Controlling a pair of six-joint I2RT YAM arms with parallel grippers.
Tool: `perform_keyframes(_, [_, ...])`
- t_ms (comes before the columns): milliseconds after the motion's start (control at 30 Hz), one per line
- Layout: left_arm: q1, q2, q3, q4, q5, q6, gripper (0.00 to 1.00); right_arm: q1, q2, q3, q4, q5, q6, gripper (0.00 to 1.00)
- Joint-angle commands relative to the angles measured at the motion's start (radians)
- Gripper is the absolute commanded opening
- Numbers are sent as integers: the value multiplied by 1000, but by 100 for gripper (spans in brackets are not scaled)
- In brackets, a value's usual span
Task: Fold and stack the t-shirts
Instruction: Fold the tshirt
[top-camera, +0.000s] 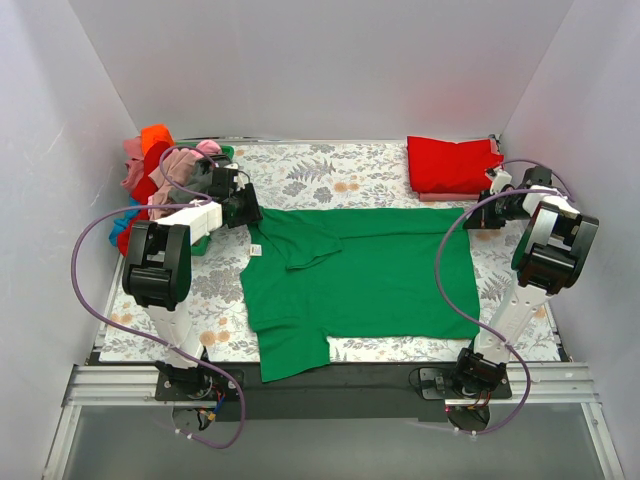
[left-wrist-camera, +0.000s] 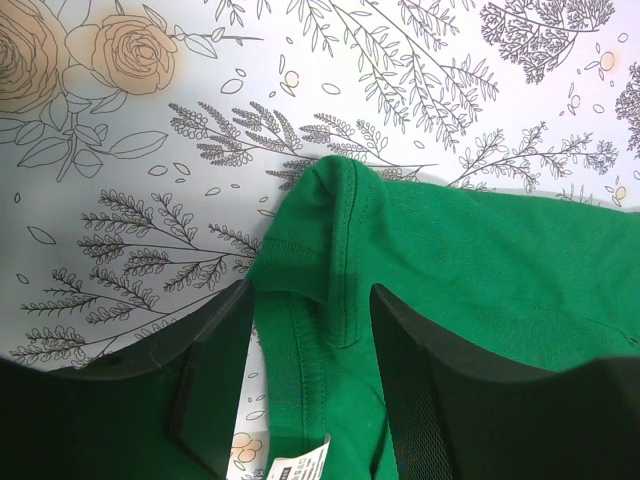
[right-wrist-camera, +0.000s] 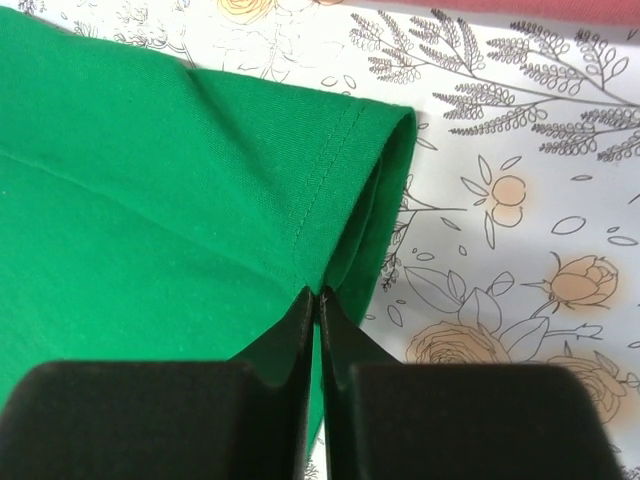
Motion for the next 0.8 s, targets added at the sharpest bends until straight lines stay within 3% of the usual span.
perform_keyframes(0, [5,-30,18,-6,-8,15,48,-7,-16,6,-23,-4,-21,10])
perform_keyframes(267, [5,-30,18,-5,-6,13,49,-7,-5,13,-24,8,-23,22])
perform_keyframes(467, [5,-29,18,-6,-6,13,49,-5,7,24,-26,13,-24,23])
perform_keyframes(633, [5,-29,16,-5,-6,13,49,1,16,21,-26,13,-24,19])
perform_keyframes(733, [5,-30,18,-5,-6,13,49,2,14,22,-27,11,-23,2])
perform_keyframes(767, [5,-30,18,-8,-8,13,49,2,10,21,-29,11,-24,1])
